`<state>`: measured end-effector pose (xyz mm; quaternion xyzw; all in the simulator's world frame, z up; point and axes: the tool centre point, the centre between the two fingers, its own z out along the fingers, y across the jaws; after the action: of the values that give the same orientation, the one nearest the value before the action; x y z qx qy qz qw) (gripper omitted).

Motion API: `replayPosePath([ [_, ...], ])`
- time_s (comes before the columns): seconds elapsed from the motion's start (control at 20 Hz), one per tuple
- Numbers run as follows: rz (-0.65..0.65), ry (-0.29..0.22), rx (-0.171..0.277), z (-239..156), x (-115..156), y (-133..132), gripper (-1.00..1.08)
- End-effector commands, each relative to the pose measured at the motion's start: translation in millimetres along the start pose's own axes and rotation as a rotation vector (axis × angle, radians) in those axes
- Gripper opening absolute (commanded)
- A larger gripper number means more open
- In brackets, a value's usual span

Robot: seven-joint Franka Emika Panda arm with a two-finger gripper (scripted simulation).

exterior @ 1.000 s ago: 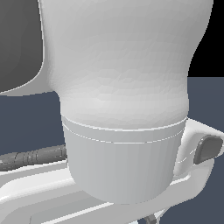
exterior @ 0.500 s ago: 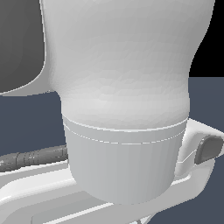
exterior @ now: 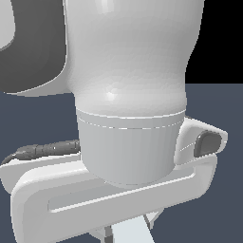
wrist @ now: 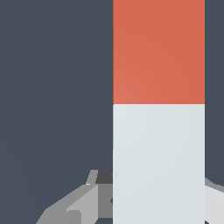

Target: Insert the peg into the horizontal hole in a box.

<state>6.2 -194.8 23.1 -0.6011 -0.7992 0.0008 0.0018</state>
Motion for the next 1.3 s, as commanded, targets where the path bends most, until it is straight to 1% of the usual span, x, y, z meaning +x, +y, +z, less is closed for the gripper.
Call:
replayPosePath([
  [0.0, 0.005, -0.001, -0.003, -6, 14, 5, -1.00],
  [0.3, 0.030, -0.001, -0.003, -20, 62, 20, -1.00],
  [1.0, 0.106, -0.002, -0.004, -64, 208, 75, -1.00],
  [1.25, 0.129, -0.002, -0.004, -77, 252, 96, -1.00],
])
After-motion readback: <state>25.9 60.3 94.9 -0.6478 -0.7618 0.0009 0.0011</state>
